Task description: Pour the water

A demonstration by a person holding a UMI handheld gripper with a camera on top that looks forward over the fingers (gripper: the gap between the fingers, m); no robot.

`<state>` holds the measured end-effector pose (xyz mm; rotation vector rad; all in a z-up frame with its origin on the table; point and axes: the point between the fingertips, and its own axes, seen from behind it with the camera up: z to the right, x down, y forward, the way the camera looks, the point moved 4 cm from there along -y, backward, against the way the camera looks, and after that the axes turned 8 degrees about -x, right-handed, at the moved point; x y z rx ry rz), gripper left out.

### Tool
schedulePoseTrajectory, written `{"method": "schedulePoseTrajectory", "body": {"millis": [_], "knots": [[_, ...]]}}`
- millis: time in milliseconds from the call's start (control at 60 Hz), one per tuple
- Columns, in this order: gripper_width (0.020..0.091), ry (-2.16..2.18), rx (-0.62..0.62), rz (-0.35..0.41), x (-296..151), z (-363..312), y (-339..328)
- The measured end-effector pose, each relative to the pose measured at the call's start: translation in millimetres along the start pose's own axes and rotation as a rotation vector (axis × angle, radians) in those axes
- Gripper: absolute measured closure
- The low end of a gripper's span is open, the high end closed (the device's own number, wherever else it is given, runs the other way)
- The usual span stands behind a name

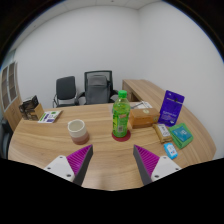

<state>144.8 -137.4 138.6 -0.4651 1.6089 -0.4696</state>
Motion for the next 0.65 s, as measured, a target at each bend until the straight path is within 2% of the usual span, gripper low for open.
{"method": "schedulePoseTrajectory", "body": {"millis": [100,400,650], "knots": [[0.0273,-0.009,-0.014,0.006,-14.6,-15.1,-32.2],[0.0275,-0.023,-0.082,0.140,-68.9,-43.6,-73.8],[0.0280,-0.028,-0.087,0.169,-81.5,-43.4,-77.0]]}}
